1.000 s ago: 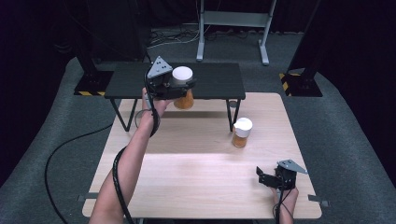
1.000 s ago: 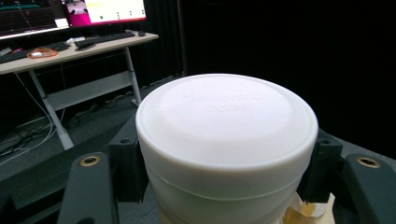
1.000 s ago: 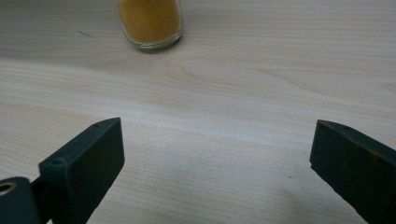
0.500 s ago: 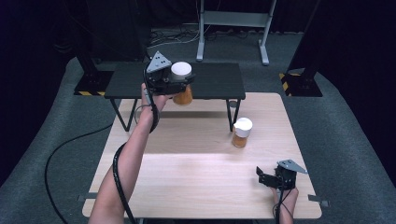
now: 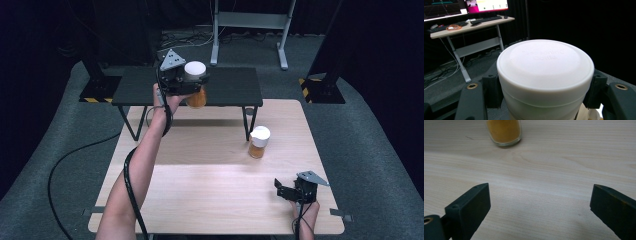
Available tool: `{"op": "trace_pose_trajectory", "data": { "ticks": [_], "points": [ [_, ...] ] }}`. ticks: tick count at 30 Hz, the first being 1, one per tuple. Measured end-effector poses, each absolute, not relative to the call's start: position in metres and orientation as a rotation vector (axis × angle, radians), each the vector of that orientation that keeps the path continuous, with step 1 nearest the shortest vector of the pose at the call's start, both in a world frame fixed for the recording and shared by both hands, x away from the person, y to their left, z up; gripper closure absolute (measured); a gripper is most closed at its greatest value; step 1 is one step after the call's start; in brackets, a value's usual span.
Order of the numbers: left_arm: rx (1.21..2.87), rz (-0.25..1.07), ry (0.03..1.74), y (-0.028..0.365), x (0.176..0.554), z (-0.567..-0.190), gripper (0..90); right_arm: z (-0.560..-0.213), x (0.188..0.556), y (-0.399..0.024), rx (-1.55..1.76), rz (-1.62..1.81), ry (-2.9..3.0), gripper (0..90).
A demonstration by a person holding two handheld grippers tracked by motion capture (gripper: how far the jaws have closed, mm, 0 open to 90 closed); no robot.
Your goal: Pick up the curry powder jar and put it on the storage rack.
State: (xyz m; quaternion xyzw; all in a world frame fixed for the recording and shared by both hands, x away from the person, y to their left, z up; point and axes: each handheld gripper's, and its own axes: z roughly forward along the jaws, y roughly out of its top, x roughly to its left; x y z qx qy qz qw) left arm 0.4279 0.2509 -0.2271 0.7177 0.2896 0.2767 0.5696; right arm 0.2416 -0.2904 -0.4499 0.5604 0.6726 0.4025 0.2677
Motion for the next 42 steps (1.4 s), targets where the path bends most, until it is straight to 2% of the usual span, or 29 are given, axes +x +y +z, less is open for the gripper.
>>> {"op": "trace_pose_trajectory", "data": {
  "ticks": [23, 42],
  "points": [
    [1.693, 0.645, 0.760, 0.246, 0.457, -0.228, 33.3, -0.450, 0.242, -0.291, 1.512, 1.087, 1.819, 2.2],
    [1.704, 0.621, 0.762, 0.254, 0.465, -0.231, 33.0, -0.450, 0.242, -0.290, 1.508, 1.085, 1.818, 2.2]
  ]
}}
